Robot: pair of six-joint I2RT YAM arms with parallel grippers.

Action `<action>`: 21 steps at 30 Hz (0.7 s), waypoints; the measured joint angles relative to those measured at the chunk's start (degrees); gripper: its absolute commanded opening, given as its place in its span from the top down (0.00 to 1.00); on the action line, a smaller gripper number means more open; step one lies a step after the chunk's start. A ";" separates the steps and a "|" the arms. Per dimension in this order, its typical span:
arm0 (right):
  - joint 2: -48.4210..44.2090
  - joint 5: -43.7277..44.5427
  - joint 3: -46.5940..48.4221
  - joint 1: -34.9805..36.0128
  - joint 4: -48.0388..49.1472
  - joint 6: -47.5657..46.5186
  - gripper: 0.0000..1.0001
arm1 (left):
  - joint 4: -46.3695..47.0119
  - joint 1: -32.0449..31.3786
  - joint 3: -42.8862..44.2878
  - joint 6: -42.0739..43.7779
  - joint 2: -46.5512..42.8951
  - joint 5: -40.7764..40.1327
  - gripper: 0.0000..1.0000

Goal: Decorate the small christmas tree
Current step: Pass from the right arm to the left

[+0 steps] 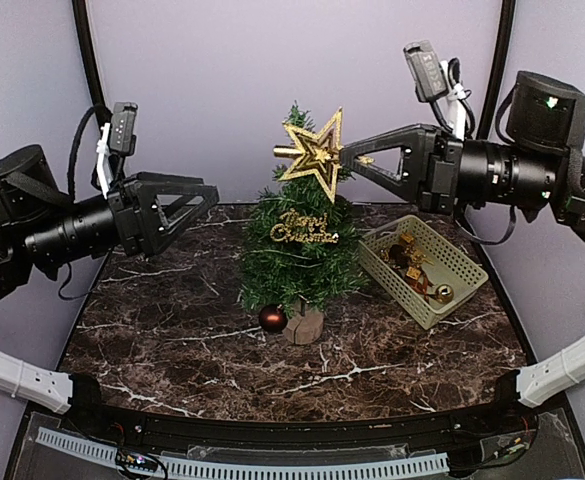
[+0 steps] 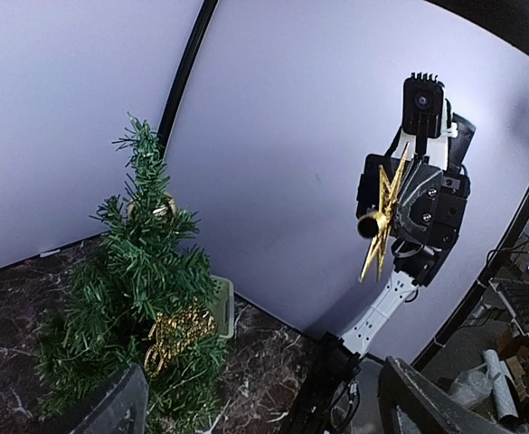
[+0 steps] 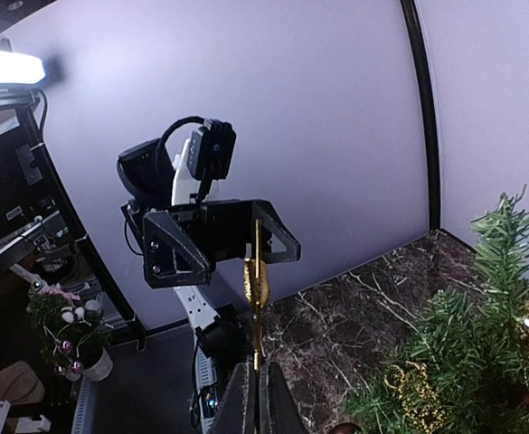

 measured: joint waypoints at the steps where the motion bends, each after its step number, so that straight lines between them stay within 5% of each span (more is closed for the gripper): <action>1: 1.03 -1.05 2.29 0.00 -3.48 -0.42 1.00 | -3.54 0.00 2.27 0.66 0.66 -0.02 0.09; 14: 19.56 -14.10 15.65 1.33 -33.86 -7.91 1.00 | -31.56 0.00 22.12 10.75 18.64 11.15 0.06; 21: 21.29 -16.85 18.27 1.97 -39.78 -10.69 1.00 | -35.30 0.22 22.51 13.29 21.66 18.80 0.37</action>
